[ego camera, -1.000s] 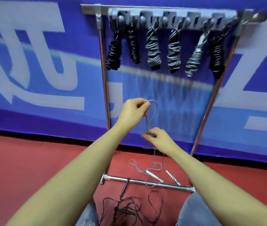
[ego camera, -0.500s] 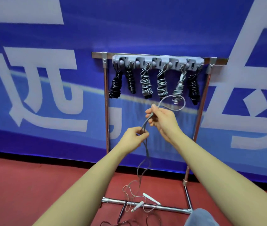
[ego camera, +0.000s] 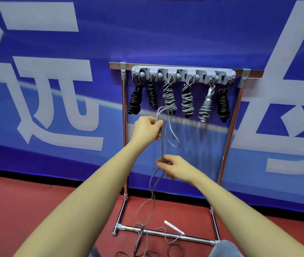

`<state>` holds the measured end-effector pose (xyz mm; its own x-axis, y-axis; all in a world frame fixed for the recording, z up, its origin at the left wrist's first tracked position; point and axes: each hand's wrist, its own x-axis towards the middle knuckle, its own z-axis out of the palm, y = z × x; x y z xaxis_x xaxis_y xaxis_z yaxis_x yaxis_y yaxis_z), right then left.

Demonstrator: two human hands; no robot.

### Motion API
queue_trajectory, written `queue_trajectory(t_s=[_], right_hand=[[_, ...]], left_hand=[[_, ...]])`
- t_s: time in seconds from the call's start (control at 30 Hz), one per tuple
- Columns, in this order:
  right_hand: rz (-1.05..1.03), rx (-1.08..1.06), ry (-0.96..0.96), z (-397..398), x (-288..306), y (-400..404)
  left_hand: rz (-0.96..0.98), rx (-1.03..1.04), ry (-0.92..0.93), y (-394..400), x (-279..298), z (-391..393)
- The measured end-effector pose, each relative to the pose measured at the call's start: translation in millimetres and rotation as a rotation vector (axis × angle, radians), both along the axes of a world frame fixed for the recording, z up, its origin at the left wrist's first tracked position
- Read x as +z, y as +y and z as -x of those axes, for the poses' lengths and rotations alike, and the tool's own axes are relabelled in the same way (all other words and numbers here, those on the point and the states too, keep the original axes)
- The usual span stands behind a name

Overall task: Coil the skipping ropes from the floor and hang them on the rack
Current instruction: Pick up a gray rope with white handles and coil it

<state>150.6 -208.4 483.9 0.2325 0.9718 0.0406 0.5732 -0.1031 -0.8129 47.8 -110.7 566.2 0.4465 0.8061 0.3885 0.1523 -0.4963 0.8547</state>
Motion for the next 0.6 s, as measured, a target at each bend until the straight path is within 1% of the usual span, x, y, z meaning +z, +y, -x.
queue_trajectory(t_s=[0.03, 0.1, 0.2, 0.23, 0.27, 0.33, 0.37, 0.4, 0.47, 0.53, 0.57, 0.6], right_hand=[[-0.014, -0.014, 0.062, 2, -2, 2], [-0.066, -0.078, 0.116, 1, 0, 7], [-0.187, -0.165, 0.209, -5, 15, 15], [-0.235, -0.195, 0.250, -7, 23, 18], [-0.286, -0.224, 0.297, -11, 31, 21], [-0.365, -0.253, 0.382, -18, 47, 27], [-0.391, -0.258, 0.414, -22, 55, 30], [-0.408, -0.263, 0.441, -25, 61, 32], [-0.442, -0.263, 0.516, -30, 70, 35], [-0.476, -0.236, 0.637, -35, 73, 34], [-0.473, -0.217, 0.662, -38, 71, 32], [-0.444, -0.197, 0.641, -41, 69, 30]], left_hand=[[0.038, -0.007, -0.035, 2, 4, -1], [0.141, -0.063, -0.095, 4, 9, -2], [0.276, -0.120, -0.063, 2, 8, -4], [0.296, -0.134, -0.013, 1, 4, -4], [0.278, -0.162, 0.079, 1, -3, -3], [0.165, -0.252, 0.377, -1, -22, 1], [0.116, -0.296, 0.494, -3, -31, 2], [0.095, -0.315, 0.531, -1, -40, 2], [0.096, -0.280, 0.423, 1, -47, -3], [0.039, -0.177, 0.318, 4, -41, -9], [0.003, -0.137, 0.283, 7, -36, -13], [-0.028, -0.110, 0.251, 8, -29, -16]])
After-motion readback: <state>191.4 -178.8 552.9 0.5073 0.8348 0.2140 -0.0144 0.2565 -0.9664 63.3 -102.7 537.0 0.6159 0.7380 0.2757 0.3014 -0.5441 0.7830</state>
